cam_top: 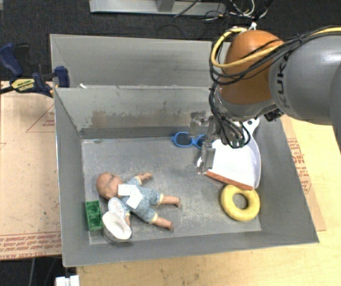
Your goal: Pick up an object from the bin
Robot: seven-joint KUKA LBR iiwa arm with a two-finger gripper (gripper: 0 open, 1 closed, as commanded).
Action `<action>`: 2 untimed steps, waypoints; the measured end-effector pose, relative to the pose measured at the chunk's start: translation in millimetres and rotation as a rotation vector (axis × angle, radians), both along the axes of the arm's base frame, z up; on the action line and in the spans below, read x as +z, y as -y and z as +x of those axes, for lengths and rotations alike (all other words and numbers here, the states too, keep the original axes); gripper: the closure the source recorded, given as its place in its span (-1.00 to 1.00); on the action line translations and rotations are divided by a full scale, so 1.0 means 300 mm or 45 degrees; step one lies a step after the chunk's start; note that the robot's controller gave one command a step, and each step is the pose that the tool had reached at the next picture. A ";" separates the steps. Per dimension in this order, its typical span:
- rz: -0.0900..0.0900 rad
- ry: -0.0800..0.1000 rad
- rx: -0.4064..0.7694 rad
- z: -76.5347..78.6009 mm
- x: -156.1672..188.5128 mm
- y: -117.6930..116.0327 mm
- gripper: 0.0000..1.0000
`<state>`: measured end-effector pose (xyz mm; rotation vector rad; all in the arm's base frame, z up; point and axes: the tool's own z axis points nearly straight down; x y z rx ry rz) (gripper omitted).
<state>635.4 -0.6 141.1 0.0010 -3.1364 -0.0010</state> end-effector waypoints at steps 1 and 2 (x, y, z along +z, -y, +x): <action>0.000 0.009 0.000 0.004 0.016 0.000 -1.00; 0.001 0.008 -0.017 0.026 0.004 0.045 -1.00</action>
Offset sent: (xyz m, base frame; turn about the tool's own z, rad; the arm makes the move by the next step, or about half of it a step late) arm 0.0095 -0.0217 -0.0013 0.0199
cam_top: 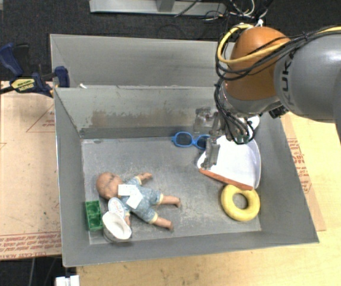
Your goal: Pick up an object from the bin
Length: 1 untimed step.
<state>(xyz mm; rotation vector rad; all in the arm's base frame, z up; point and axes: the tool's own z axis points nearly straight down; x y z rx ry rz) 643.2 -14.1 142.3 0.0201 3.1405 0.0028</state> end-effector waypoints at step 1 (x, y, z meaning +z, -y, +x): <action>-0.001 0.000 0.028 0.000 0.052 0.024 -1.00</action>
Offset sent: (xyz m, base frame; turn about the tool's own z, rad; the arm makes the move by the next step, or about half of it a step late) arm -0.0251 -0.0538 -0.0692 -0.0767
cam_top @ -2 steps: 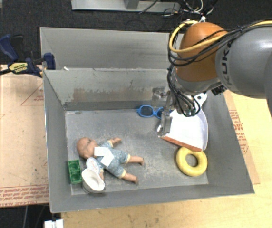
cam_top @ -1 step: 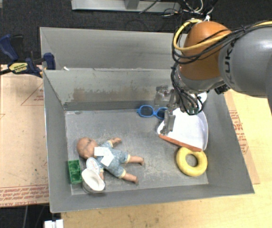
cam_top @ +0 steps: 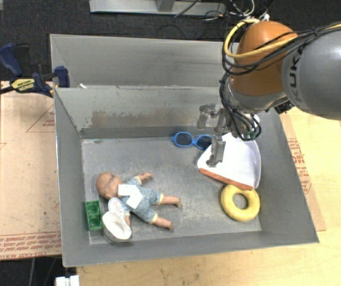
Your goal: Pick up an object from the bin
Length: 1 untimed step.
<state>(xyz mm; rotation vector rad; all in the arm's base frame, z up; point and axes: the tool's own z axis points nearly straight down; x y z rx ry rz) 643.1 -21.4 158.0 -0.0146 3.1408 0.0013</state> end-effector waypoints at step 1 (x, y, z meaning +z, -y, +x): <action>0.000 0.017 0.038 -0.027 -0.097 0.072 -1.00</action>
Offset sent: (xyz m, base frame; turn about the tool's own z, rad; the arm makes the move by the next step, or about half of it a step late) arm -0.0105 -0.0086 -0.0576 -0.5799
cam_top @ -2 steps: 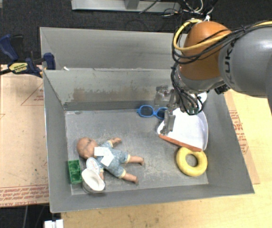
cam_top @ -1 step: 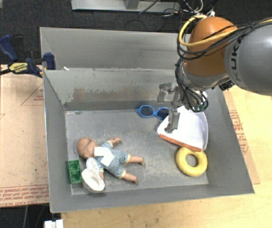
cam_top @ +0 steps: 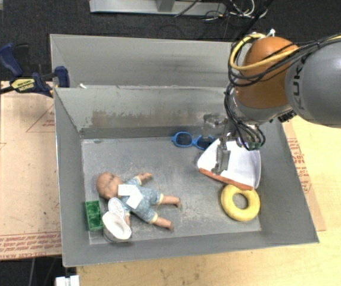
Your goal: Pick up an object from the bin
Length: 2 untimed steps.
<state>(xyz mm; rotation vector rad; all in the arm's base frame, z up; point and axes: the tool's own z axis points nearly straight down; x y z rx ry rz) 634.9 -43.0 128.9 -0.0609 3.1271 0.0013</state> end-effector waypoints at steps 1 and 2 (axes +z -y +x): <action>-0.002 -0.023 0.206 -0.019 -0.113 0.011 -1.00; -0.004 -0.009 0.472 -0.017 -0.117 0.025 -1.00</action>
Offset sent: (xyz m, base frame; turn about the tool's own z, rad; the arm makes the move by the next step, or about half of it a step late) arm -0.0108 -0.0324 -0.0516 0.3172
